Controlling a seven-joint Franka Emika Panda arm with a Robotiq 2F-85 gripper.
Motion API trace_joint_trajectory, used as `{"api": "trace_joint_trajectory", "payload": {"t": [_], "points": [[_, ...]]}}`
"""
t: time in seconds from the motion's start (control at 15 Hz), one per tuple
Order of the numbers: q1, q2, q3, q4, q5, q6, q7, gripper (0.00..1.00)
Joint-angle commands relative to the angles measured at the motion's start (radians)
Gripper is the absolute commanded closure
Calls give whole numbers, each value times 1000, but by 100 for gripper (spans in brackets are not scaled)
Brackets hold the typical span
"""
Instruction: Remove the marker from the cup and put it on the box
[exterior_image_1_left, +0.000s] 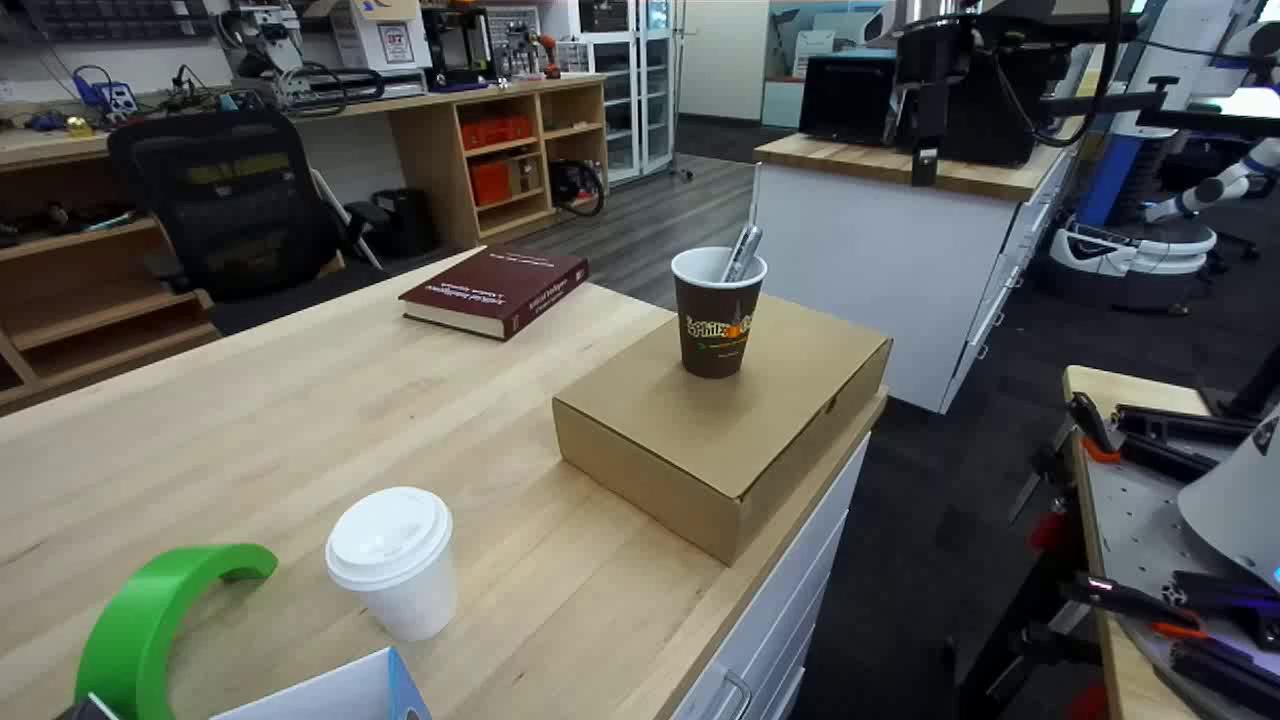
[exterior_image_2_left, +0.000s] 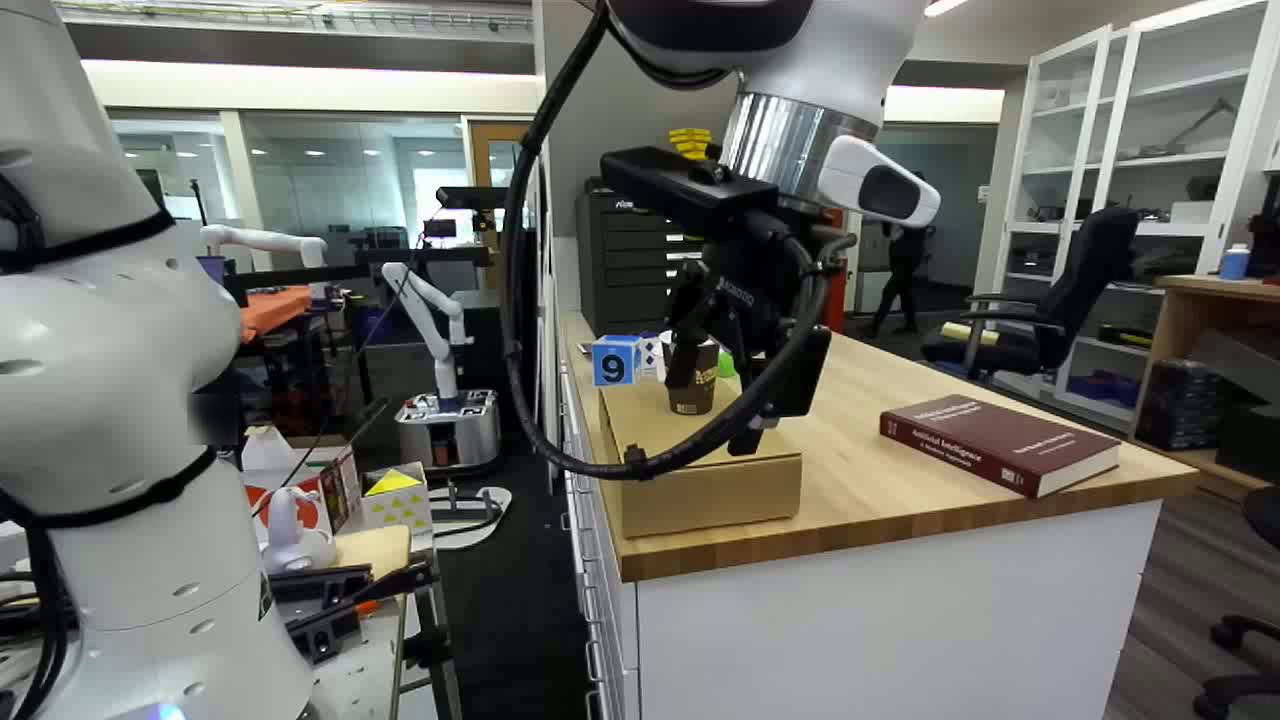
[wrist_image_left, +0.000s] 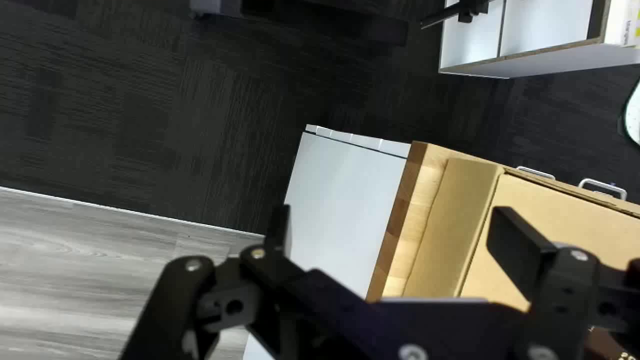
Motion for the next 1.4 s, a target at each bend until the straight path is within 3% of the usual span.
{"api": "trace_joint_trajectory", "payload": {"t": [0.0, 0.6, 1.33], "points": [[-44, 3, 42, 1, 7, -2, -6, 0], [-44, 0, 48, 1, 0, 4, -4, 0], [-13, -24, 206, 20, -126, 58, 51, 0]]}}
